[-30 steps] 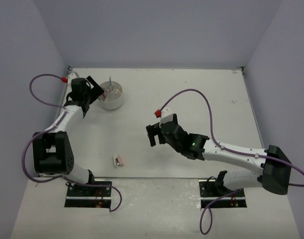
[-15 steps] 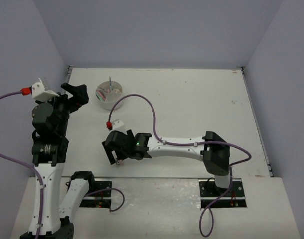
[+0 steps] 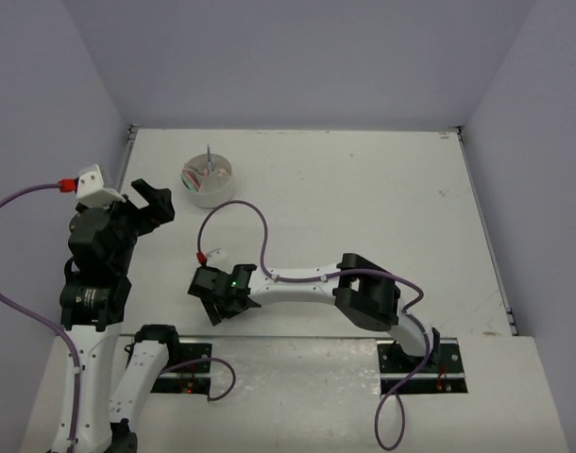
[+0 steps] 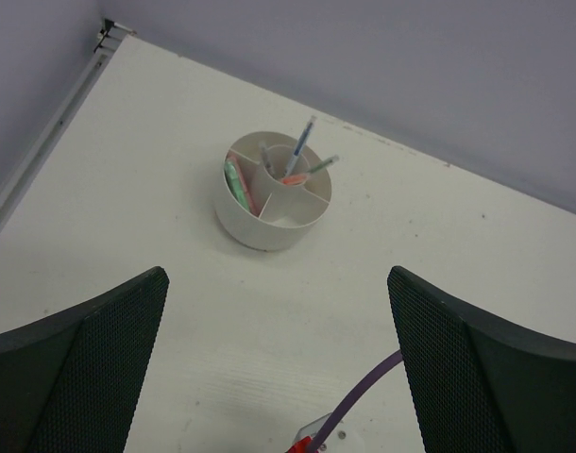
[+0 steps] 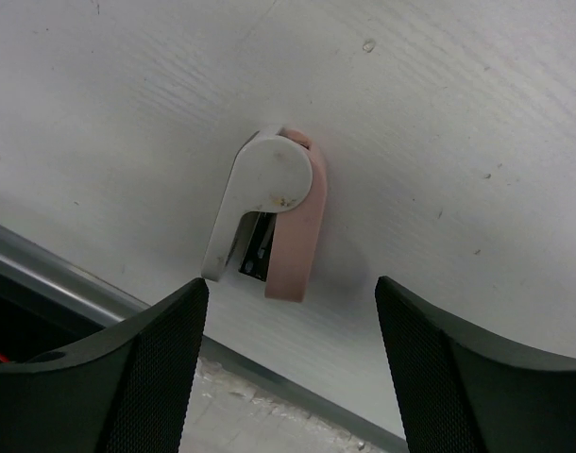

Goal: Sort the stationery into containers
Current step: Pick up the stapler from the center of the board.

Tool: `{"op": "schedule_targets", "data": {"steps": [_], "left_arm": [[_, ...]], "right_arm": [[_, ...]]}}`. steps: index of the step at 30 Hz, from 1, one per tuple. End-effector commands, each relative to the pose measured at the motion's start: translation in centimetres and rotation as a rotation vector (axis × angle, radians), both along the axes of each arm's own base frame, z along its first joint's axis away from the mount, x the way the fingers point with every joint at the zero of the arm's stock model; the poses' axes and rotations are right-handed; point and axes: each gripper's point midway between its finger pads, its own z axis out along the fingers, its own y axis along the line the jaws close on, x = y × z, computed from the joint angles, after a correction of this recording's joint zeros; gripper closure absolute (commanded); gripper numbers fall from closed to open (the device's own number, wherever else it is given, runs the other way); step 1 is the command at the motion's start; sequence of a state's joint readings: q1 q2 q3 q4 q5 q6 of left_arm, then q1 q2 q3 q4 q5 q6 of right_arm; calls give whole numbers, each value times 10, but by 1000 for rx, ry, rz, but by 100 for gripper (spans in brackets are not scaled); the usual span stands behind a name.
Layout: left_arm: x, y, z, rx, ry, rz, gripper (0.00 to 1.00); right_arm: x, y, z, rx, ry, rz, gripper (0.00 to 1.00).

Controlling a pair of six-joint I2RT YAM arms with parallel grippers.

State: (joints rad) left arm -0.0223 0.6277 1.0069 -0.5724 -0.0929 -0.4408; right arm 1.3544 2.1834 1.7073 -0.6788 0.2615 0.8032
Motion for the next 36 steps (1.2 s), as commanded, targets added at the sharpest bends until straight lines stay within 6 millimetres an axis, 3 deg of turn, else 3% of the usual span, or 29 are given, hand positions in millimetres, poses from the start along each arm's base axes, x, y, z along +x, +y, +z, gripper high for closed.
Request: {"op": "schedule_targets", "data": {"steps": [1,12,15,17,18,20,23,25,26,27,29,32,36], "left_arm": [[7,-8,-18,22,31,-53,0],[13,-16,-36,-9,45,-92,0],[13,-17,-37,-10,45,-92,0],[13,-16,-38,-5,48,-93,0],[13,-16,-41,-5,55,-93,0],[15,-18,-47,-20,63,-93,0],[19,-33,-66,-105,98,-144,0],[21,-57,-80,-193,135,-255,0],[20,-70,-82,-236,141,-321,0],[18,-94,-87,-321,148,-442,0],[13,-121,-96,-417,143,-606,0],[7,-141,-99,-533,123,-724,0],[-12,-167,-91,-630,87,-909,0]], "right_arm": [[-1,17,1,30,1,32,28],[20,17,-10,1,-72,-40,40],[24,16,-10,-7,-79,-54,54],[26,10,-9,-26,-91,-64,67],[27,8,-4,-26,-99,-69,79],[31,-2,1,-32,-133,-86,87],[43,-12,32,66,-245,-45,97],[49,-18,63,170,-344,44,100],[50,-21,55,161,-375,90,100],[52,-29,73,203,-437,139,100],[56,-46,102,254,-536,167,100],[54,-65,145,342,-627,211,100],[55,-88,160,344,-700,239,100]]}}
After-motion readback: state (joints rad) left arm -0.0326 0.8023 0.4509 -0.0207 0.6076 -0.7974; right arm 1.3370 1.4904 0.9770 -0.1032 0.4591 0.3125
